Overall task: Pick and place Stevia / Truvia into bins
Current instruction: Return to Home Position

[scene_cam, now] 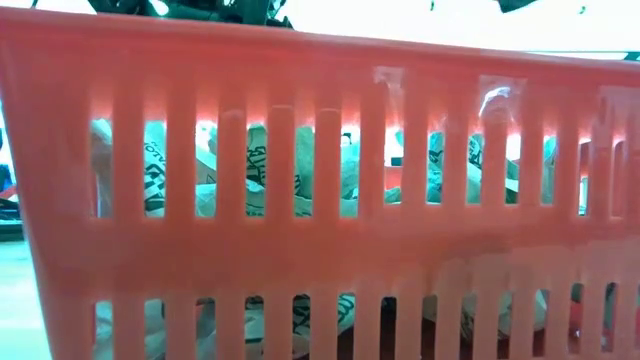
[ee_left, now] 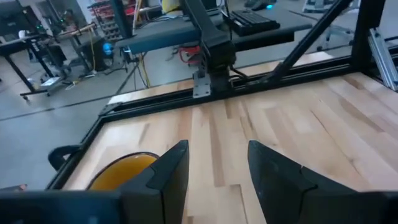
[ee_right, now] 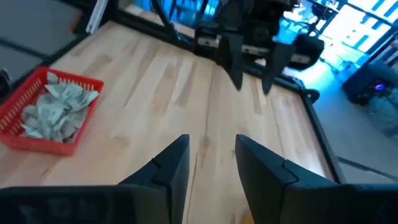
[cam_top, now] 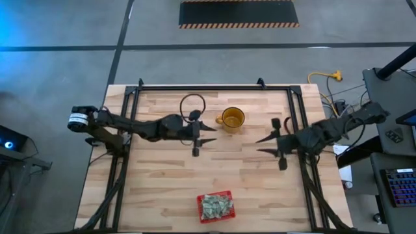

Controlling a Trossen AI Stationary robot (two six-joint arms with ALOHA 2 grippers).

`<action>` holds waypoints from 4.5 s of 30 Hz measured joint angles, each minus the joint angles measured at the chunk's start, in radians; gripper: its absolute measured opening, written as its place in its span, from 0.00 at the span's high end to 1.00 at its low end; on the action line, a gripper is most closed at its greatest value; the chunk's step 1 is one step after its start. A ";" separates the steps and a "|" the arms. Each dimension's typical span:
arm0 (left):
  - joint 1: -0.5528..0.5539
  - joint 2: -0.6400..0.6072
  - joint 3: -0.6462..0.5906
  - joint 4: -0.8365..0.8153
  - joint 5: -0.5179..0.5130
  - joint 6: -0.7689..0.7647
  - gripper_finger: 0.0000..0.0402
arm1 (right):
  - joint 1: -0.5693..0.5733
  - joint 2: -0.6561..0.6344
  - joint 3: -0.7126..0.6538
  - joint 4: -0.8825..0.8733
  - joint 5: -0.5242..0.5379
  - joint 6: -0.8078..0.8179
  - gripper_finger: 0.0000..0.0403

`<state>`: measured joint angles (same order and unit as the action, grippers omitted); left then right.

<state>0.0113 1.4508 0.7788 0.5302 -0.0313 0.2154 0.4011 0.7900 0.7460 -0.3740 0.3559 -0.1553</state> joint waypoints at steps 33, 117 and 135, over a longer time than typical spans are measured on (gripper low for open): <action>0.080 -0.804 -0.699 0.232 0.018 -0.086 0.63 | -0.468 -0.513 -0.537 0.482 -0.461 0.040 0.76; 0.059 -1.370 -0.772 -0.256 0.111 -0.080 0.63 | -0.461 -0.776 -0.736 0.397 -0.459 0.071 0.81; 0.059 -1.353 -0.772 -0.256 0.111 -0.080 0.63 | -0.460 -0.775 -0.736 0.397 -0.459 0.070 0.79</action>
<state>0.0700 0.0977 0.0067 0.2745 0.0795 0.1356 -0.0593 0.0154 0.0101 0.0231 -0.1032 -0.0855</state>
